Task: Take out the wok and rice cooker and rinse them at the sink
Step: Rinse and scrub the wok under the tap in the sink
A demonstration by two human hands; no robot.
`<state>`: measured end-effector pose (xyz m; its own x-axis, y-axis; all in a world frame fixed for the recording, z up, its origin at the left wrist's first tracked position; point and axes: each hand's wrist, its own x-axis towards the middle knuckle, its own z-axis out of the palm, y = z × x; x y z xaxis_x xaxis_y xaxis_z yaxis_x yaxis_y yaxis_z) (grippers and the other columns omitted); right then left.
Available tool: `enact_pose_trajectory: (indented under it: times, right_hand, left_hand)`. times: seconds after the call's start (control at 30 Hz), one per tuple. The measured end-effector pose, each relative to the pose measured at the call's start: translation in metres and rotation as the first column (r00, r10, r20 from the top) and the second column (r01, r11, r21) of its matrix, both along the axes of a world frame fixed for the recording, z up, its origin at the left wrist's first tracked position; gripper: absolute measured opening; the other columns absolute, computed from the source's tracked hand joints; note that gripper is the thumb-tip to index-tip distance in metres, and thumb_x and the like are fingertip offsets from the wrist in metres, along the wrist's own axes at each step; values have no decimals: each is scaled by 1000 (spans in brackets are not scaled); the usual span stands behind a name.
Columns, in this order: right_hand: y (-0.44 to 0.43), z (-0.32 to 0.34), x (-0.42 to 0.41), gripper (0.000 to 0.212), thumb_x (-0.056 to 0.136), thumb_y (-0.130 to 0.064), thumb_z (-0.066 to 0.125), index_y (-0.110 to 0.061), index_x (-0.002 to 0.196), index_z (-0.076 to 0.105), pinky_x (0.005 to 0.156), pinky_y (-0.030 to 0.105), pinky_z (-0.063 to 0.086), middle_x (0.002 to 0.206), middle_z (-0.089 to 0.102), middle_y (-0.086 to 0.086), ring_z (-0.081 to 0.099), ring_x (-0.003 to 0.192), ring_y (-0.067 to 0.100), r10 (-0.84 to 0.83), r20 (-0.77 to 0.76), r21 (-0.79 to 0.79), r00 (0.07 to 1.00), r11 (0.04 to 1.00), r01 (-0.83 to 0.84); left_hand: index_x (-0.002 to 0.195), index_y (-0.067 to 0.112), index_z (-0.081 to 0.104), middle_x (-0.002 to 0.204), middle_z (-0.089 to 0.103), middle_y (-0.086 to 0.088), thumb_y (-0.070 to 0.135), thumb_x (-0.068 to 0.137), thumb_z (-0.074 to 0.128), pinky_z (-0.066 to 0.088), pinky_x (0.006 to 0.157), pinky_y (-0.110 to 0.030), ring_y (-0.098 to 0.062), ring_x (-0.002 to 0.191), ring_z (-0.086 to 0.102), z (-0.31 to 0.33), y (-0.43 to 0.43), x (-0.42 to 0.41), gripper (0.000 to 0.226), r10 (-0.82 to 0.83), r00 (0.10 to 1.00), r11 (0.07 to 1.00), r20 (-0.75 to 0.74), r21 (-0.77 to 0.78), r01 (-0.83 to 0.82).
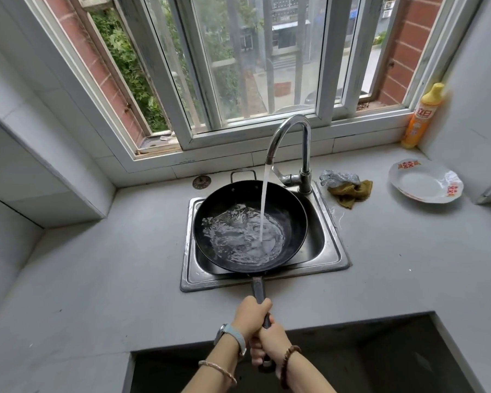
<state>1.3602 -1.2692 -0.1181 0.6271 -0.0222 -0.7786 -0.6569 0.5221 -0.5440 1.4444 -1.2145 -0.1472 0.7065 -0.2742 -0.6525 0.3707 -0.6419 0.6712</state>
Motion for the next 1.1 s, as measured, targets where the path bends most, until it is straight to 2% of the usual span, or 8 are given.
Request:
enact_pose_trajectory:
  times: [0.1,0.23,0.33,0.43,0.6,0.73,0.97,1.1]
  right_hand:
    - [-8,1,-3,9,99,-8,37,-14,106,39,38,15,25,46,30,2,26,34,12,-8,13,57,1000,998,7]
    - [-13,0,-4,20,99,-7,36,-9,118,37,38,15,24,47,29,3,25,34,11,-13,15,74,1000,997,12]
    - [-14,2,-3,24,98,-8,37,-7,122,36,37,17,25,47,31,2,27,35,12,-13,20,73,1000,997,11]
    - [-10,4,-1,15,98,-9,38,-11,113,39,37,17,26,46,33,1,28,35,11,-20,12,63,1000,998,19]
    - [1,0,5,6,98,-9,39,-16,97,39,38,16,29,44,35,1,30,32,11,-20,-19,21,1000,1000,21]
    - [5,0,6,9,98,-8,35,-16,100,38,37,15,29,47,34,3,30,31,11,-21,-36,-2,999,1000,21]
    - [4,4,5,12,98,-6,35,-17,103,37,36,15,27,50,31,3,29,31,10,-14,-14,20,1000,1000,14]
    - [-5,4,0,13,98,-6,35,-15,89,35,36,14,26,48,29,2,27,31,9,-25,2,57,1000,998,25]
  left_hand:
    - [60,13,56,73,71,-18,50,61,48,54,74,-48,-40,75,67,-23,-8,5,38,-50,998,997,24,67,48]
    - [71,8,63,81,73,-16,45,64,44,56,76,-42,-36,81,69,12,-20,-3,42,-54,997,995,57,85,49]
    - [71,7,63,82,73,-17,47,62,47,55,77,-44,-37,81,69,-2,-19,0,44,-43,998,997,39,67,40]
    - [69,8,60,78,71,-19,52,55,51,54,78,-49,-37,74,67,-4,-15,2,48,-8,1000,1000,9,25,8]
    - [64,10,57,69,67,-10,46,68,55,53,72,-45,-25,65,59,17,-7,-2,36,4,1000,1000,-18,13,-4]
    - [59,10,53,47,59,4,18,91,53,44,60,-29,-19,53,53,38,-4,-10,33,38,997,998,-68,-46,-41]
    - [61,12,55,47,59,6,23,87,55,49,71,-38,-24,61,56,34,-4,-8,28,1,999,1000,-35,10,-1]
    - [63,13,53,51,59,5,21,92,51,46,62,-30,-16,56,53,41,-15,-11,30,-32,999,997,26,73,30]
